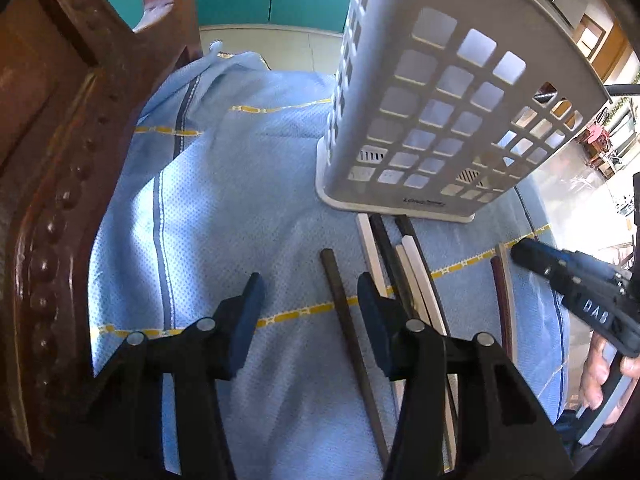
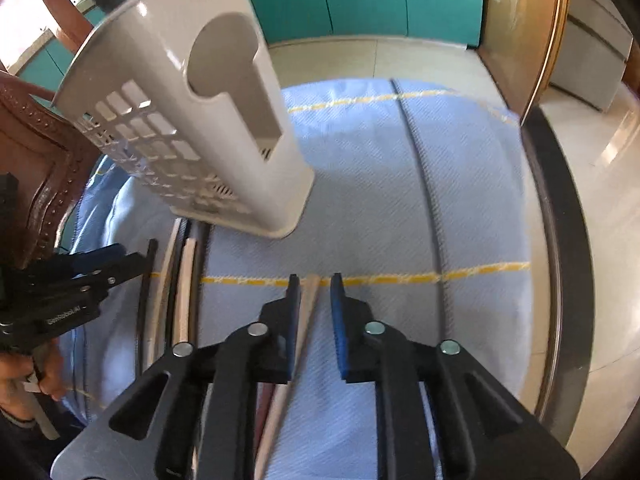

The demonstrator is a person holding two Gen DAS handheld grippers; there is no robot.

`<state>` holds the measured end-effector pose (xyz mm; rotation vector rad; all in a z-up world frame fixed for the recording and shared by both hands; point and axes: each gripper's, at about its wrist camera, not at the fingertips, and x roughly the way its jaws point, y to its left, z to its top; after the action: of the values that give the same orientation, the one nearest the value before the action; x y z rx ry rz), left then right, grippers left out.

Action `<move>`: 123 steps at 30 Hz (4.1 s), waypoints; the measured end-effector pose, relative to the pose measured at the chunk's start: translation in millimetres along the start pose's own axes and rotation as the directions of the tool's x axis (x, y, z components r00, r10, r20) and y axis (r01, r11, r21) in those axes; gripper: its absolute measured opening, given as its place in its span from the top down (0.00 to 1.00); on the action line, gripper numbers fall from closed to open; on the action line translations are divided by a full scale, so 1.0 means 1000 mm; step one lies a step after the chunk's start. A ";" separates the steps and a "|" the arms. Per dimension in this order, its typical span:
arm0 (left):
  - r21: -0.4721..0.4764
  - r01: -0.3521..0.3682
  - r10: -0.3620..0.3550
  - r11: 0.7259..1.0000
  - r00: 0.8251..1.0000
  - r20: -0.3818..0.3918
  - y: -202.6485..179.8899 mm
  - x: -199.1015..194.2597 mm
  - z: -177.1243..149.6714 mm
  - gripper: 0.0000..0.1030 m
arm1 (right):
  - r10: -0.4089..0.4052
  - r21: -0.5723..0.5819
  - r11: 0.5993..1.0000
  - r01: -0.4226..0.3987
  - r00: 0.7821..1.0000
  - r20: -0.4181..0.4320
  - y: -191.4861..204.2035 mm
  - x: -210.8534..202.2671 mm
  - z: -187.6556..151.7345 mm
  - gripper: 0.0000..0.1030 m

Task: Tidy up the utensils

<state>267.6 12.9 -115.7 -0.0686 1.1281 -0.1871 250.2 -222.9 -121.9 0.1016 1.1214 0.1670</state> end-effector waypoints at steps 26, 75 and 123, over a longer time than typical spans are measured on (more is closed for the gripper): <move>0.092 -0.158 0.155 0.983 0.987 0.040 -0.052 0.021 -0.019 0.48 | -0.154 -0.124 0.980 0.153 0.988 -0.002 0.034 0.000 -0.036 0.76; -0.099 0.048 0.041 0.994 0.674 0.737 -0.045 -0.239 0.031 0.93 | 0.064 -0.044 0.998 -0.046 0.666 0.743 0.060 -0.209 0.035 0.94; 0.053 -0.048 0.044 0.997 0.996 0.079 -0.044 -0.041 -0.055 0.77 | 0.010 -0.007 1.000 -0.010 1.000 0.021 0.020 -0.025 -0.037 0.93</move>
<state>195.9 -21.0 -96.1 -0.0012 1.0454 -0.1730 204.9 -208.2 -112.3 0.1027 1.0995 0.1786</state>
